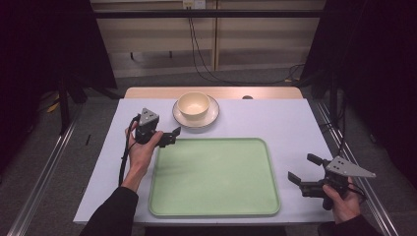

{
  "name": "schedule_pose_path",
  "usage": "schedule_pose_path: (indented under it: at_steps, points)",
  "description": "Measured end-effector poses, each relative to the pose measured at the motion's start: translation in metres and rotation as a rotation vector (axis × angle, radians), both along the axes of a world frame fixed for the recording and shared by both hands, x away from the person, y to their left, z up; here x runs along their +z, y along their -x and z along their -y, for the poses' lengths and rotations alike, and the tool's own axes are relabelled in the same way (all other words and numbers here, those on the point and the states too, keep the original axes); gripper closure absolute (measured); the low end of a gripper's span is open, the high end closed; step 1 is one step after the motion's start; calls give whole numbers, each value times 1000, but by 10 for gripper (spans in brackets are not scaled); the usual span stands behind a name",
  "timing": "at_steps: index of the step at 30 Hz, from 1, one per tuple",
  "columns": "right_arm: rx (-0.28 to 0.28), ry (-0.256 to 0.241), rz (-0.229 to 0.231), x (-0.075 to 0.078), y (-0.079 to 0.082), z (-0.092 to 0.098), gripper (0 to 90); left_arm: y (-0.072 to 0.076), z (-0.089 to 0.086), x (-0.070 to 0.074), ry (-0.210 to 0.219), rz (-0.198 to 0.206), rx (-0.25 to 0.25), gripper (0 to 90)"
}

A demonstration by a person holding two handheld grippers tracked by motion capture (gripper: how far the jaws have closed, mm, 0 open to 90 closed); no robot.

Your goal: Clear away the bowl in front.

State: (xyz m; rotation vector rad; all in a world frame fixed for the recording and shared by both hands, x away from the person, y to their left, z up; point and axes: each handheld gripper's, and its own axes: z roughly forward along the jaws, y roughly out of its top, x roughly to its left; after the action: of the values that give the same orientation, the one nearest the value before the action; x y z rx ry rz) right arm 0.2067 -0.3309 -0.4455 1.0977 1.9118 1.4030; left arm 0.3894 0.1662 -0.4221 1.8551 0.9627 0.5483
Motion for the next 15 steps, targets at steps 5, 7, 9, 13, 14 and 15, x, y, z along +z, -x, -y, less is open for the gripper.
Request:
schedule_pose_path:
  at_steps: [5,7,9,13,14,15]
  points:
    - [3,-3,4,0,0,1,15,-13,4,2,15,-3,-13,75]
    - [-1,2,2,0,0,1,15,-19,7,4,22,-6,-13,104]
    - [0,0,3,0,0,1,15,-23,10,5,21,-11,-12,98]
    - [-1,-3,6,0,0,1,15,-33,16,8,-1,-8,-33,104]
    - [0,-7,4,0,0,1,15,-36,17,9,-3,-10,-34,122]
    - [1,-7,4,0,0,1,15,-38,18,9,-1,-13,-37,137]
